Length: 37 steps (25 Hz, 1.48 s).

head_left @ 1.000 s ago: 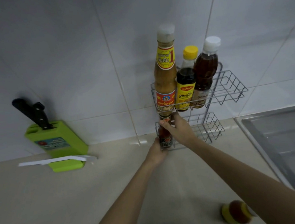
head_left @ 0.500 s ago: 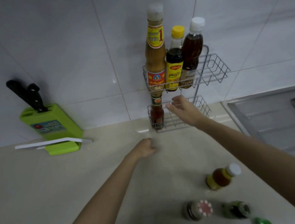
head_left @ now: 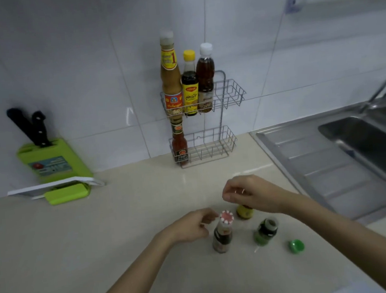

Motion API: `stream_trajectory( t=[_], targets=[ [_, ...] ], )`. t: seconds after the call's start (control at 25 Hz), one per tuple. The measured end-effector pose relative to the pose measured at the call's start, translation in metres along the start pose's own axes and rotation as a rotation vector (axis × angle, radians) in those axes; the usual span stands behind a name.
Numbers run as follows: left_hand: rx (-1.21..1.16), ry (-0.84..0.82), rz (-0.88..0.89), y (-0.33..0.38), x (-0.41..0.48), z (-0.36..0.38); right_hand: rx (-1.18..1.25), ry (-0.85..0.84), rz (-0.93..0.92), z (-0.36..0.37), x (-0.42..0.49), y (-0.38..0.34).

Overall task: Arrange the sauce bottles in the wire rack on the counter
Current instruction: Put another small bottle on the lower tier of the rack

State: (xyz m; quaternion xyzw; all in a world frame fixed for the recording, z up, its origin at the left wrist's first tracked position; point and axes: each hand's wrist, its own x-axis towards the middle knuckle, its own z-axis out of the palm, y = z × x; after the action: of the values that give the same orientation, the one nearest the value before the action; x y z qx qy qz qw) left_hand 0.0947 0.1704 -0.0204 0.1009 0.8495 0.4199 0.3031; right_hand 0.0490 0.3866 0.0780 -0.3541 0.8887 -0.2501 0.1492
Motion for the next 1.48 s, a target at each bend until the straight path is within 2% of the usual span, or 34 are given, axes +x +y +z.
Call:
stream_trajectory(
  t=[0.12, 0.32, 0.4, 0.64, 0.84, 1.04, 1.24, 1.4, 1.48],
  targets=[
    [-0.039, -0.046, 0.071, 0.000, -0.009, 0.021, -0.122, -0.040, -0.054, 0.012, -0.026, -0.007],
    [-0.026, 0.194, 0.074, -0.001, -0.009, 0.046, -0.413, 0.040, -0.101, 0.034, -0.033, -0.014],
    [0.012, 0.241, 0.077, 0.000, -0.009, 0.048, -0.475, 0.057, -0.135, 0.037, -0.029, -0.017],
    [0.106, 0.237, 0.054, 0.003, -0.009, 0.047, -0.554, -0.107, -0.329, 0.018, -0.017, -0.018],
    [0.120, 0.247, 0.052, 0.000, -0.006, 0.050, -0.827, -0.116, -0.432, 0.016, -0.006, -0.022],
    [0.108, 0.305, 0.107, -0.005, -0.007, 0.057, -0.841, -0.106, -0.302, 0.027, -0.005, -0.024],
    [0.127, 0.437, 0.145, -0.009, -0.007, 0.073, -0.787, -0.025, 0.035, 0.046, -0.014, -0.029],
    [0.142, 0.469, 0.149, -0.011, -0.006, 0.077, -0.743, -0.087, 0.111, 0.047, -0.013, -0.035],
    [0.060, 0.438, 0.145, -0.011, -0.006, 0.073, -0.750, -0.102, 0.074, 0.043, -0.013, -0.033]
  ],
)
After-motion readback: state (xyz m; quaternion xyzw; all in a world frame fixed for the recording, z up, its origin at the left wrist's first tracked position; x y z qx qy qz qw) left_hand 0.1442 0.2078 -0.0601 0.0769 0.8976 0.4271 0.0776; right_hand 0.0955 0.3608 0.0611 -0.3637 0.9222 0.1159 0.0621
